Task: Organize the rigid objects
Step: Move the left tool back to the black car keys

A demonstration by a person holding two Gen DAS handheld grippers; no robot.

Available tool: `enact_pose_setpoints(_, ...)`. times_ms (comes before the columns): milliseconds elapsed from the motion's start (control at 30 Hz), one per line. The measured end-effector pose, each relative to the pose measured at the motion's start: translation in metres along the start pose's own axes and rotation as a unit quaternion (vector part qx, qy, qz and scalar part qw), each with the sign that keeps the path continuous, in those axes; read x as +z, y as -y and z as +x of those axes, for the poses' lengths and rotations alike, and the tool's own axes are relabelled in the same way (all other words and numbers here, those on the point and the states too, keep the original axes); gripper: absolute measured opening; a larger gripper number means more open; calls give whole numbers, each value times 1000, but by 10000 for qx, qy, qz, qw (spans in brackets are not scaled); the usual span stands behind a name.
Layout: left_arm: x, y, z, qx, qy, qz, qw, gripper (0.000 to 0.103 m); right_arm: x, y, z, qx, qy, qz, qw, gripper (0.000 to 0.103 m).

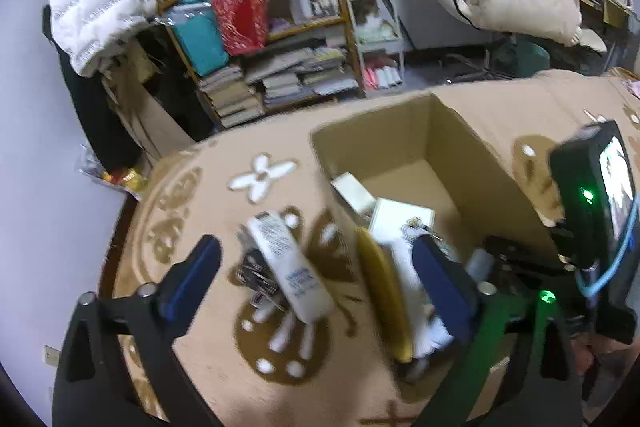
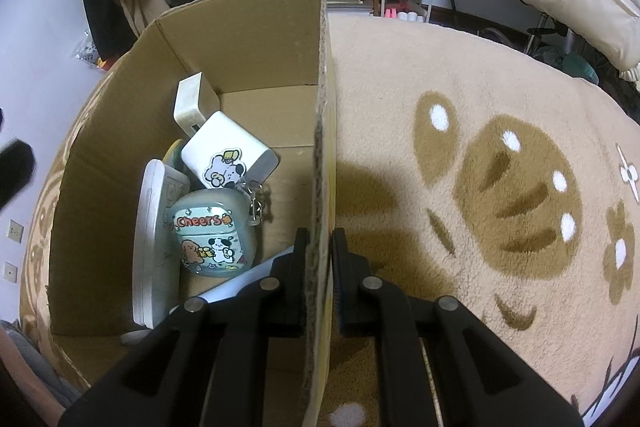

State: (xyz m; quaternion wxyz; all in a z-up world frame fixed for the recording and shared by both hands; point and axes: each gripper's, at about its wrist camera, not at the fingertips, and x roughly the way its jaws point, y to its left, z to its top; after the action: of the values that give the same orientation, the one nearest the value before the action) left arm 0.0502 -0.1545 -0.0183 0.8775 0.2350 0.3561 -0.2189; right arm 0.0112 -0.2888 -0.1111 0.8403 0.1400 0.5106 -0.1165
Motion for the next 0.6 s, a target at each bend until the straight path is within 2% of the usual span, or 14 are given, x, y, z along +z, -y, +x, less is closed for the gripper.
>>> enact_pose_setpoints(100, 4, -18, 5, 390, 58, -21, 9992, 100, 0, -1, 0, 2, 0, -1, 10000, 11)
enact_pose_setpoints(167, 4, -34, 11, 463, -11, -218, 9987, 101, 0, 0, 0, 4, 0, 1, 10000, 11)
enact_pose_setpoints(367, -3, -75, 42, 302, -514, -915, 9940, 101, 0, 0, 0, 5, -1, -1, 10000, 11)
enact_pose_setpoints(600, -15, -109, 74, 526, -672, -1445, 9858, 101, 0, 1, 0, 12, -5, 5, 10000, 11)
